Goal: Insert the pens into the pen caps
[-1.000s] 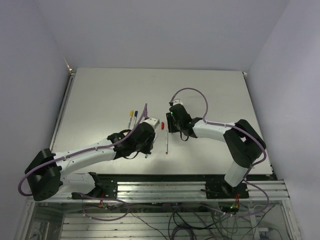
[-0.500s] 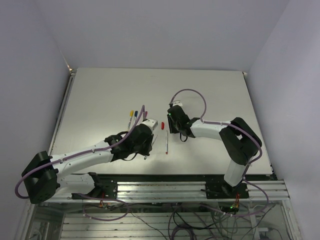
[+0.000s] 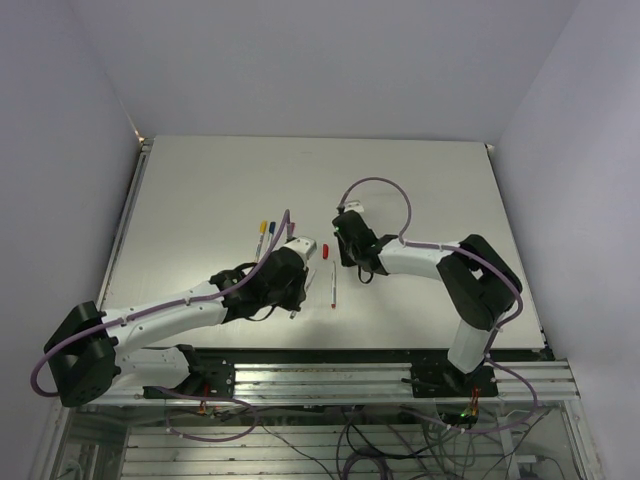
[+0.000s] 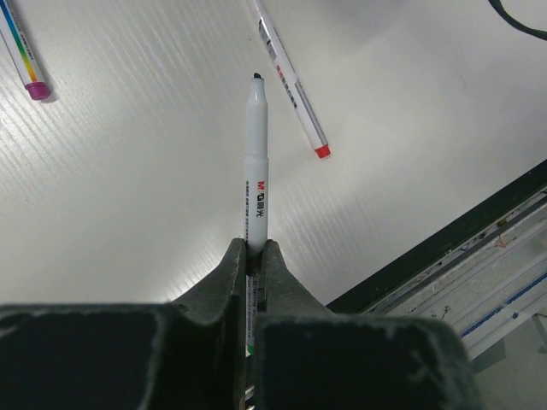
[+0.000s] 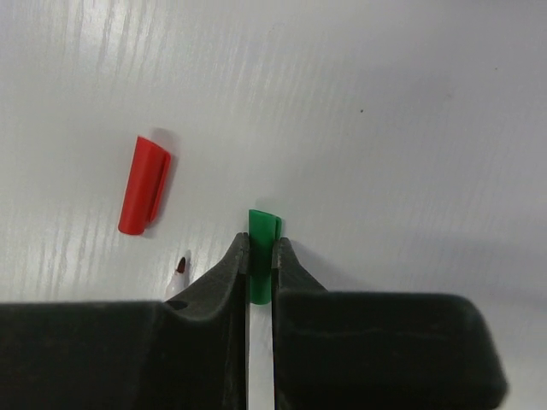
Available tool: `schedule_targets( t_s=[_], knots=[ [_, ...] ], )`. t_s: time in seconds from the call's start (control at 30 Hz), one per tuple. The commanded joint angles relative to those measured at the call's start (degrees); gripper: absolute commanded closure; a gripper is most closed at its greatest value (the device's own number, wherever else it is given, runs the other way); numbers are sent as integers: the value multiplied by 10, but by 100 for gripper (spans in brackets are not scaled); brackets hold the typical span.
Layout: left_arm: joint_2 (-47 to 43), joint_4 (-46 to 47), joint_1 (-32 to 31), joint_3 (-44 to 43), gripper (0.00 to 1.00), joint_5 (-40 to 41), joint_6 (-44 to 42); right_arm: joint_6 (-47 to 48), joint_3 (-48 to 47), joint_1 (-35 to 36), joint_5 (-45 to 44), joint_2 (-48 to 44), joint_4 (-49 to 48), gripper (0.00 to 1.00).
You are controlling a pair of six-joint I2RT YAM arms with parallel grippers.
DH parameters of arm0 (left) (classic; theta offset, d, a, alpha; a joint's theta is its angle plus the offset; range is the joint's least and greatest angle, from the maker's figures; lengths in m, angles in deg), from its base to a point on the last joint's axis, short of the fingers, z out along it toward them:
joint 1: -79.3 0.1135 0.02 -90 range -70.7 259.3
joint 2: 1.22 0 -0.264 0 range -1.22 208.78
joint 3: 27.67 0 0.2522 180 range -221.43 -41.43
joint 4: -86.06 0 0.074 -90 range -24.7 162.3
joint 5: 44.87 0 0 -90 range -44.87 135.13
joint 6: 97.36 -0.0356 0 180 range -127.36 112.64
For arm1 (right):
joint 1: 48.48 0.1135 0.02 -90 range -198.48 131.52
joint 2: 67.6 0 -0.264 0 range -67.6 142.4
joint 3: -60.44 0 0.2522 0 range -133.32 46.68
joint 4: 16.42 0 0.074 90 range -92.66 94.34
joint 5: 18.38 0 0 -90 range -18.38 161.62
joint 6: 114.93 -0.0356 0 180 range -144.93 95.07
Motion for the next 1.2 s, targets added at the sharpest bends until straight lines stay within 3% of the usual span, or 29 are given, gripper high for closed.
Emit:
schedule_targets(
  t_s=[0.0, 0.27, 0.63, 0.83, 1.17],
  knots=[
    [5, 27, -2, 3, 93, -18, 4, -7, -8, 1, 0, 35, 54, 100],
    [-6, 67, -2, 15, 93, -33, 1, -13, 8, 1, -12, -39, 22, 100],
    [-42, 194, -2, 24, 93, -85, 4, -35, 135, -2, 4, -339, -135, 100],
    [-52, 278, -2, 25, 93, -119, 17, -62, 227, -2, 45, -473, -298, 100],
    [-52, 370, -4, 31, 93, -115, 3, -120, 317, -2, 59, -525, -489, 100]
  ],
)
